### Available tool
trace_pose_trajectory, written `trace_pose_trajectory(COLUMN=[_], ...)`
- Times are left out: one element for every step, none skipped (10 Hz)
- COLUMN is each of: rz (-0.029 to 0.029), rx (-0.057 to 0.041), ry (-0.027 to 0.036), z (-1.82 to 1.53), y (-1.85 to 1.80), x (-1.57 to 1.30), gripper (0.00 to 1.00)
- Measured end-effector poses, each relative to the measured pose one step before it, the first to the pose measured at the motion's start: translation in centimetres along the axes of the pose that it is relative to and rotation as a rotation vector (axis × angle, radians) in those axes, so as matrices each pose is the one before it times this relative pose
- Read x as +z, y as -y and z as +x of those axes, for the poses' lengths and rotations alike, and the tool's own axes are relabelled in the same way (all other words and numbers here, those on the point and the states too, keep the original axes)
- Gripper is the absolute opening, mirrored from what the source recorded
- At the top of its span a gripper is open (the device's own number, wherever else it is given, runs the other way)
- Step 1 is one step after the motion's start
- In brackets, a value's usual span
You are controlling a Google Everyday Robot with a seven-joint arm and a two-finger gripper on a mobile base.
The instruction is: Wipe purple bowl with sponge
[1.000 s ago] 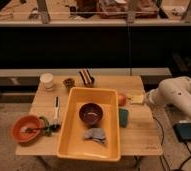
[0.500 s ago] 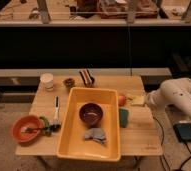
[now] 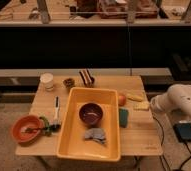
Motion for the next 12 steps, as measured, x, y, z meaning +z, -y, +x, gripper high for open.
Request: trace_pose_trajectory(rz=[-0.00220, -0.00431, -0.00232, 0.00429, 0.01263, 0.00688, 0.00458, 0.00000, -0.00366, -0.00536, -0.01091, -0.00899], rx=[-0.01380, -0.00910, -0.00052, 0.00041, -0.00157, -0.00278, -0.00618, -0.00192, -0.00077, -0.00151, 0.00333, 0.00557], ry=[0.00519, 0.00300, 0.00085, -0.00172, -0.00249, -0.00208, -0.00052, 0.00250, 0.00320, 0.00328, 0.00514, 0.00615], z=[0.167, 0.185, 0.108, 0.098, 0.101, 0.122, 0.139, 0.285, 0.250, 0.113, 0.176, 0.026], y=[0.291, 0.563, 0.346, 0.439, 0.745, 0.671, 0.849, 1.250, 0.853, 0.524, 0.481, 0.111], x=[0.845, 0.708, 0.518, 0.491, 0.359, 0.131, 0.176, 0.294, 0.287, 0.274, 0.375, 0.435], gripper=[0.80, 0.80, 0.80, 0.80, 0.80, 0.80, 0.80, 0.80, 0.80, 0.80, 0.80, 0.80])
